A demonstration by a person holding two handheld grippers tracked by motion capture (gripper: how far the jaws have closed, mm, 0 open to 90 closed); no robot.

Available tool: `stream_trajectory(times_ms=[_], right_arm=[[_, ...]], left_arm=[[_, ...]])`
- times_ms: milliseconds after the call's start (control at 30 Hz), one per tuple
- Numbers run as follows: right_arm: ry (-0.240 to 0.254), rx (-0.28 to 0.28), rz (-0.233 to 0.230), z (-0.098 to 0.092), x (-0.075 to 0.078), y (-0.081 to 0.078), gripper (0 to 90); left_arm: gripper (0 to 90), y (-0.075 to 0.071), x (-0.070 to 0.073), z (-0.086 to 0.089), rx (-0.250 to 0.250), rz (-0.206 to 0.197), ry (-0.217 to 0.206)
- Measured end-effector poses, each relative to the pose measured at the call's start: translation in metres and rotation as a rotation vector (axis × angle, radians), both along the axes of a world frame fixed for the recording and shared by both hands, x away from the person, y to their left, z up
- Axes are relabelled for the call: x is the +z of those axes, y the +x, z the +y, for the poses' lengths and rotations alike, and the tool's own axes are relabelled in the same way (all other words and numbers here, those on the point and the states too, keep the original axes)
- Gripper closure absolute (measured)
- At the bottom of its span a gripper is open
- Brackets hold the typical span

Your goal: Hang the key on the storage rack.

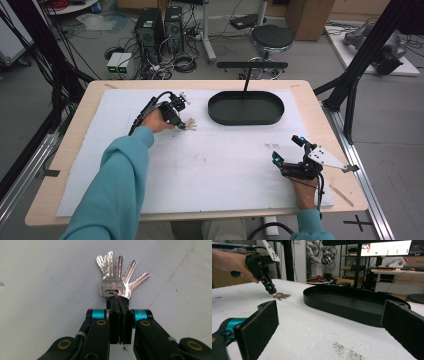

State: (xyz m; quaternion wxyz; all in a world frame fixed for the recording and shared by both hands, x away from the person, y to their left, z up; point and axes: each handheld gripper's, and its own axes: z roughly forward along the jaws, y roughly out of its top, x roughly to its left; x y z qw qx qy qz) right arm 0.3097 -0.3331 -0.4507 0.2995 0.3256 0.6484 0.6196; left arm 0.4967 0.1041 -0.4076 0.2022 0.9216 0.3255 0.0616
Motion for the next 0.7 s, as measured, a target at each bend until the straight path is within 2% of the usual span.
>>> stream_trajectory(times_ms=[200, 333, 433, 533, 700], right_arm=[[0.000, 0.000, 0.000, 0.000, 0.000, 0.000, 0.6], [-0.003, 0.003, -0.002, 0.000, 0.000, 0.000, 0.6], [-0.002, 0.002, -0.002, 0.000, 0.000, 0.000, 0.6], [-0.007, 0.004, 0.004, 0.000, 0.000, 0.001, 0.6], [-0.036, -0.002, 0.063, 0.003, 0.003, 0.007, 0.6]], left_arm=[[88.3, -0.001, 0.001, -0.001, 0.001, -0.021, 0.000], [88.4, -0.002, 0.007, 0.000, 0.000, -0.033, -0.027], [88.4, -0.005, 0.015, 0.002, -0.009, -0.061, -0.050], [88.4, -0.010, 0.028, 0.006, -0.008, -0.104, -0.096], [88.4, -0.019, 0.053, 0.018, -0.018, -0.164, -0.206]])
